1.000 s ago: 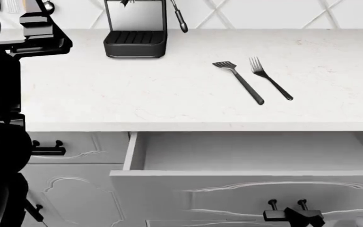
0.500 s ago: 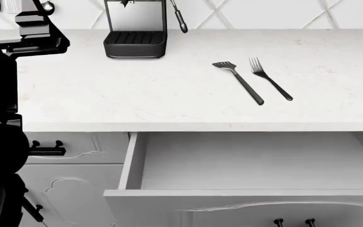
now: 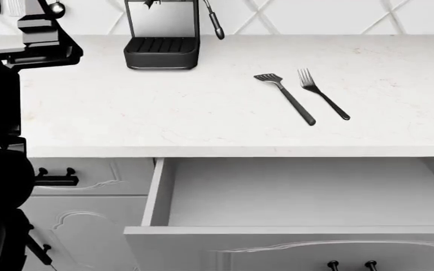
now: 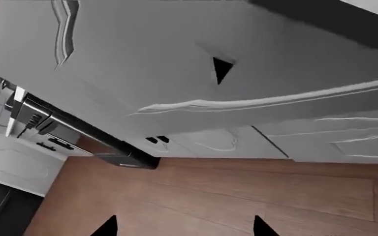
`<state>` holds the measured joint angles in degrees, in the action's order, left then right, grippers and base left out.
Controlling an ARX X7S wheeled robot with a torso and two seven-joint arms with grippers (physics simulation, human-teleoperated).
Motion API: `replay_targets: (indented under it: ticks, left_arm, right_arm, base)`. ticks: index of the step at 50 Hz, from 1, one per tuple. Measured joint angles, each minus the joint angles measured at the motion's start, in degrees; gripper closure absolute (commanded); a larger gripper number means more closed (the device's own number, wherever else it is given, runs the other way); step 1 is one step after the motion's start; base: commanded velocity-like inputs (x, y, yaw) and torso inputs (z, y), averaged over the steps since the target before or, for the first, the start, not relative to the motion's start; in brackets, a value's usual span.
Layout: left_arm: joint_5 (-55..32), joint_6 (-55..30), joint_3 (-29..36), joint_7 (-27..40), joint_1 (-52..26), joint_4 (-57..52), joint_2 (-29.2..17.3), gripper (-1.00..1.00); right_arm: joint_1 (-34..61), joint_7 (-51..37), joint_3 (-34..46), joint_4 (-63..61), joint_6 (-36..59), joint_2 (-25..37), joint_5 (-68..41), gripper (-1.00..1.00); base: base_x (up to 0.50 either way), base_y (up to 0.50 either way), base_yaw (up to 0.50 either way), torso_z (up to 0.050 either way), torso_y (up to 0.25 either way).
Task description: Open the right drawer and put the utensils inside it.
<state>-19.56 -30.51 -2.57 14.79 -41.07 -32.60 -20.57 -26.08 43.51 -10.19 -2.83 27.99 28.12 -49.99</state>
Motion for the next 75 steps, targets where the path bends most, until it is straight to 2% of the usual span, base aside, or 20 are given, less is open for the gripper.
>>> replay_targets:
  ticks: [12, 23, 31, 37, 40, 43, 49, 55, 60, 67, 75]
  left_arm:
    - [-0.29, -0.05, -0.02, 0.2, -0.17, -0.04, -0.18, -1.0]
    - [-0.48, 0.12, -0.07, 0.37, -0.13, 0.09, -0.31, -1.0]
    - [-0.47, 0.43, 0.04, 0.45, -0.01, 0.33, -0.37, -1.0]
    - [-0.45, 0.59, 0.16, 0.52, 0.03, 0.47, -0.43, -1.0]
    - [-0.46, 0.66, 0.19, 0.56, 0.06, 0.53, -0.47, -1.0]
    - [-0.52, 0.63, 0.17, 0.62, 0.05, 0.54, -0.53, -1.0]
    - [-0.7, 0.37, 0.1, 0.78, -0.18, 0.36, -0.72, -1.0]
    - [-0.84, 0.23, 0.02, 0.9, -0.36, 0.27, -0.9, -1.0]
    - [-0.93, 0.24, -0.02, 0.97, -0.42, 0.28, -1.01, -1.0]
    - [-1.0, 0.31, -0.05, 1.07, -0.42, 0.3, -1.15, -1.0]
    - [-1.04, 0.35, 0.04, 1.19, -0.32, 0.25, -1.3, -1.0]
  right_arm:
    - [-1.84, -2.36, -1.74, -13.44, 1.41, 3.86, -1.88, -1.0]
    - [-0.97, -8.45, -8.59, -26.79, 4.92, 10.06, -10.5, -1.0]
    - [3.44, -15.01, -15.15, -33.23, 7.34, 17.69, -22.63, -1.0]
    - [9.99, -21.97, -17.49, -34.33, 7.46, 26.18, -32.91, -1.0]
    - [15.71, -26.01, -15.32, -33.42, 5.61, 31.6, -38.03, -1.0]
    - [24.48, -30.04, -9.9, -31.87, 3.49, 36.21, -42.07, -1.0]
    - [49.52, -39.91, 3.72, -25.68, 4.77, 37.85, -47.0, -1.0]
    - [72.44, -49.36, 15.46, -16.5, 9.53, 34.61, -47.34, -1.0]
    - [87.44, -55.19, 23.57, -7.33, 13.78, 30.34, -45.28, -1.0]
    - [102.82, -58.79, 33.06, 6.39, 18.34, 23.56, -39.68, -1.0]
    - [115.18, -57.89, 42.33, 24.03, 21.96, 15.55, -31.94, -1.0]
  base:
    - [0.0, 0.0, 0.0, 0.0, 0.0]
    - [0.0, 0.0, 0.0, 0.0, 0.0]
    - [0.0, 0.0, 0.0, 0.0, 0.0]
    - [0.0, 0.0, 0.0, 0.0, 0.0]
    - [0.0, 0.0, 0.0, 0.0, 0.0]
    - [0.0, 0.0, 0.0, 0.0, 0.0]
    - [0.0, 0.0, 0.0, 0.0, 0.0]
    - [0.0, 0.0, 0.0, 0.0, 0.0]
    - [0.0, 0.0, 0.0, 0.0, 0.0]
    - [0.0, 0.0, 0.0, 0.0, 0.0]
    - [0.0, 0.0, 0.0, 0.0, 0.0]
